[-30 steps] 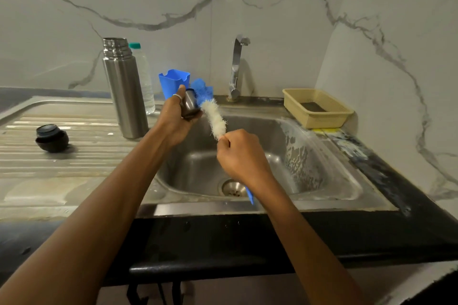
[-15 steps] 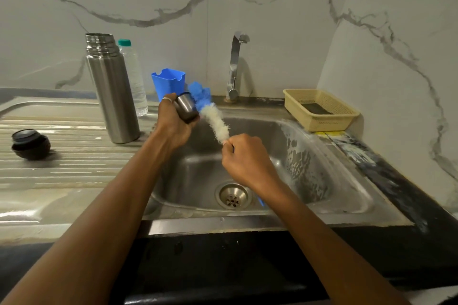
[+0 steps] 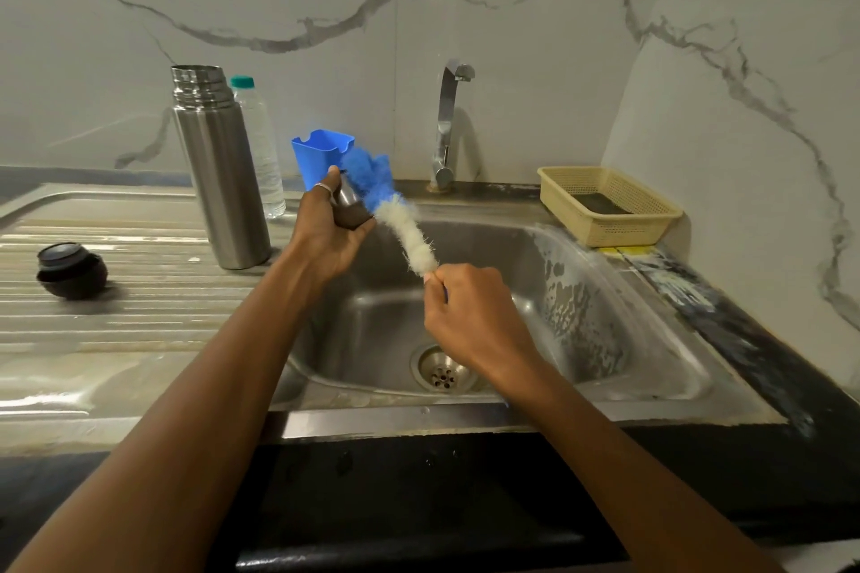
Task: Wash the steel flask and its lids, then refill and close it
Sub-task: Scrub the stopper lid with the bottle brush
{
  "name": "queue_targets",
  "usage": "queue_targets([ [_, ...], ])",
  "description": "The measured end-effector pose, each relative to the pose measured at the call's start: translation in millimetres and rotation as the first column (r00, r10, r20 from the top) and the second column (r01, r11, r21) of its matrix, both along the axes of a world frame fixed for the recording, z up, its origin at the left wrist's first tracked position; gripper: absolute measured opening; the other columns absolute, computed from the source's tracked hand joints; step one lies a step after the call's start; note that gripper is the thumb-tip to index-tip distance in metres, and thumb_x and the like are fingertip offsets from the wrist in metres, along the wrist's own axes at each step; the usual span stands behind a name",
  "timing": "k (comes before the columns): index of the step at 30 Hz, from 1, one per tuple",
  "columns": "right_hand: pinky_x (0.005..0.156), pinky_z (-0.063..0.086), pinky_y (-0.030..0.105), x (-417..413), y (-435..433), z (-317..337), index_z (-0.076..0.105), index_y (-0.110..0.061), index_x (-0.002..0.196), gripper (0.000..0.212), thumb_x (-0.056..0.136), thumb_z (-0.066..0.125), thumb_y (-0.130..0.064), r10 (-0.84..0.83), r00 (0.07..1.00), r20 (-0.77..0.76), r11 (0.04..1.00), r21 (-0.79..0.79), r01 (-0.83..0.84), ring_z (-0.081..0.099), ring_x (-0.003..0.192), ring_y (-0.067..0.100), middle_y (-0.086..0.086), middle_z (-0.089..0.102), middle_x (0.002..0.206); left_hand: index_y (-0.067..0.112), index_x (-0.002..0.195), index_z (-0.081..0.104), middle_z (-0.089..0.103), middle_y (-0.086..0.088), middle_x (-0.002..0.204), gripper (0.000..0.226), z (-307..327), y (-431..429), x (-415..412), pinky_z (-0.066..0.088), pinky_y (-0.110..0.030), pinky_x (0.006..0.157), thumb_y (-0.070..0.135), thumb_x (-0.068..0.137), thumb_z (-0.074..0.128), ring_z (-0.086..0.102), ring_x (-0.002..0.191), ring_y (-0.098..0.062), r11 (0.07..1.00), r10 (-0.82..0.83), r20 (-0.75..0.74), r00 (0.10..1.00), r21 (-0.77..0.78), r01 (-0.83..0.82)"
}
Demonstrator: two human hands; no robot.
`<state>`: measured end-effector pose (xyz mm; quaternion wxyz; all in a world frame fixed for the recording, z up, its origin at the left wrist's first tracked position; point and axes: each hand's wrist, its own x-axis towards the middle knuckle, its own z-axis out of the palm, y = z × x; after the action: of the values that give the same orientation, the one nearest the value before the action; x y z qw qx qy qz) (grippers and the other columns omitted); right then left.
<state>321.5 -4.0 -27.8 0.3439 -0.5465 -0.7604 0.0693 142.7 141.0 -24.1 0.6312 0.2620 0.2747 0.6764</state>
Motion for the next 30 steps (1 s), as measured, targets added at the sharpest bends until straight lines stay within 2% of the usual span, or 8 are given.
queue_targets([
  [4,0.053,0.031,0.028,-3.9,1.4,-2.8,0.033,-0.027,0.057,0.047,0.102,0.045,-0.020,-0.003,0.999,0.040,1.000,0.015,0.002,0.046,0.050,0.017,-0.004,0.048,0.057,0.011,0.143,0.049,0.066,-0.013,0.132,0.047,-0.7,-0.2,1.9,0.053,-0.048,0.101,0.036,0.104,0.049,0.067,0.116,-0.029,1.000,0.008,0.011,1.000,-0.006,-0.008],
  [8,0.049,0.029,0.025,-1.6,5.9,-3.7,0.033,-0.026,0.056,0.048,0.101,0.046,-0.020,-0.005,0.999,0.043,1.000,0.009,0.004,0.047,0.048,0.016,-0.003,0.050,0.057,0.012,0.141,0.052,0.066,-0.014,0.132,0.053,-1.9,3.6,-4.2,0.053,-0.050,0.100,0.047,0.106,0.034,0.066,0.118,-0.031,1.000,-0.011,0.058,0.998,-0.023,0.013],
  [11,0.049,0.030,0.027,-0.6,6.0,-4.0,0.034,-0.025,0.058,0.046,0.102,0.045,-0.019,-0.007,0.998,0.062,1.000,0.007,0.006,0.047,0.049,0.019,0.000,0.052,0.058,0.012,0.142,0.049,0.065,-0.017,0.131,0.049,-3.3,5.1,-6.1,0.050,-0.053,0.103,0.040,0.107,0.029,0.066,0.117,-0.034,0.998,0.004,0.064,0.998,-0.055,-0.001],
  [13,0.047,0.026,0.024,-0.9,1.3,-6.2,0.033,-0.026,0.058,0.046,0.103,0.044,-0.020,0.011,0.997,0.072,1.000,0.026,-0.013,0.047,0.047,0.017,-0.003,0.049,0.056,0.012,0.143,0.049,0.065,-0.016,0.132,0.047,-3.1,5.7,-9.2,0.052,-0.053,0.100,0.034,0.106,0.030,0.067,0.116,-0.033,0.998,0.012,0.044,0.999,-0.054,-0.009],
  [16,0.048,0.029,0.027,1.6,4.3,-2.9,0.031,-0.027,0.055,0.049,0.102,0.045,-0.019,0.010,0.999,0.053,1.000,0.018,-0.011,0.046,0.046,0.017,-0.005,0.045,0.053,0.012,0.143,0.049,0.066,-0.016,0.130,0.045,-3.1,4.3,-10.1,0.051,-0.053,0.102,0.035,0.107,0.034,0.068,0.114,-0.033,0.998,0.006,0.047,0.999,-0.060,-0.003],
  [21,0.050,0.031,0.029,-2.9,-0.1,-6.4,0.032,-0.026,0.057,0.046,0.102,0.044,-0.021,0.025,0.998,0.050,0.999,0.037,-0.026,0.051,0.050,0.023,0.000,0.051,0.056,0.012,0.137,0.056,0.070,-0.009,0.122,0.042,-0.2,-2.2,-2.9,0.055,-0.049,0.097,0.039,0.107,0.040,0.072,0.102,-0.027,0.999,0.035,0.031,0.999,-0.034,-0.034],
  [25,0.050,0.031,0.027,1.3,5.2,-2.1,0.032,-0.027,0.055,0.048,0.101,0.046,-0.019,0.004,1.000,0.026,1.000,0.006,-0.004,0.047,0.047,0.019,-0.001,0.050,0.056,0.012,0.141,0.049,0.067,-0.015,0.130,0.044,-2.2,-1.7,-1.8,0.053,-0.054,0.099,0.039,0.106,0.043,0.069,0.112,-0.032,1.000,0.004,0.028,1.000,-0.027,-0.003],
  [30,0.047,0.032,0.027,1.6,2.4,-6.7,0.040,-0.024,0.059,0.043,0.101,0.044,-0.019,0.017,0.999,0.048,0.999,0.043,-0.019,0.051,0.048,0.020,-0.001,0.053,0.055,0.012,0.137,0.053,0.069,-0.014,0.126,0.043,0.1,-7.7,6.2,0.060,-0.047,0.085,0.040,0.107,0.041,0.071,0.107,-0.027,0.998,0.040,0.011,0.999,-0.044,-0.039],
])
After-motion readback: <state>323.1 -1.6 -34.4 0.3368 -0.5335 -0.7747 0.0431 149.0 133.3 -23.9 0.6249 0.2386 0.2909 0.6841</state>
